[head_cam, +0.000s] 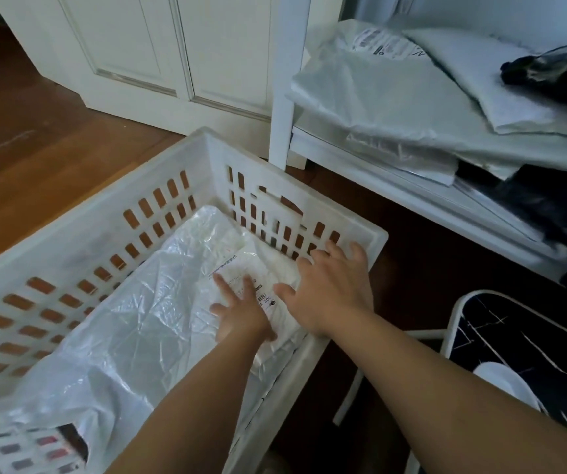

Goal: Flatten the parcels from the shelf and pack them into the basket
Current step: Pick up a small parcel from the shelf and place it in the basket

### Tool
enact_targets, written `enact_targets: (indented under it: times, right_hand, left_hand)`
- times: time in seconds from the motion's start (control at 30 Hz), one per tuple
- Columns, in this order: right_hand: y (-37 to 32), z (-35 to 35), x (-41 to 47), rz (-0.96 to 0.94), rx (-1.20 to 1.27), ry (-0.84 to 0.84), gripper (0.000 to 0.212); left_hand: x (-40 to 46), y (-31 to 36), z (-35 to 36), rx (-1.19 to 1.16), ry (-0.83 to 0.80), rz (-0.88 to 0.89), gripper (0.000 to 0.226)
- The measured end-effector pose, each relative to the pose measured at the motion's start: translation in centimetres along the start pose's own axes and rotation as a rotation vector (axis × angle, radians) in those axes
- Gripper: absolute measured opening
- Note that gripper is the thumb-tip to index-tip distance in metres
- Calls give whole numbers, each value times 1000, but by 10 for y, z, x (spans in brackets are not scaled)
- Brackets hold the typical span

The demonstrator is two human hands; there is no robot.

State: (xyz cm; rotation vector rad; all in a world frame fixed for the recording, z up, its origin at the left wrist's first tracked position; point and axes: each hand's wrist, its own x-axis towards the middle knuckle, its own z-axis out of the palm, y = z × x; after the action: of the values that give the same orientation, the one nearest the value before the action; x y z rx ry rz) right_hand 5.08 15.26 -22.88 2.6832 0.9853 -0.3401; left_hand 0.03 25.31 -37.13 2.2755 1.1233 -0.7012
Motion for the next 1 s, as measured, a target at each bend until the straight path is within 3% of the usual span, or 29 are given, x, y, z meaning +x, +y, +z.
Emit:
enact_targets:
  times: [0.13, 0.23, 0.3, 0.47, 0.57, 0.73, 0.87, 1.0]
  right_hand:
    - [0, -1, -2, -3, 35, 15, 70]
    - [0, -1, -2, 2, 50, 16, 70]
    - [-1, 0, -2, 8, 69, 30, 68]
    - [-1, 0, -3, 13, 85, 29, 72]
    - [0, 0, -1, 11, 103, 40, 71]
    - [7, -2, -5, -40, 190, 56, 65]
    - [20, -22, -13, -64, 541, -44, 63]
    - [26, -22, -55, -89, 747, -21, 69]
  left_hand:
    - [7, 1, 5, -120, 17, 14, 112]
    - [14, 13, 13, -79, 77, 117, 88]
    - [17, 18, 18, -55, 100, 197, 85]
    - [35, 18, 33, 102, 30, 378, 77]
    - [43, 19, 27, 99, -49, 349, 65]
    - [11, 21, -26, 130, -90, 348, 84]
    - [-20, 25, -80, 133, 126, 403, 63]
    - [-59, 36, -122, 12, 305, 442, 56]
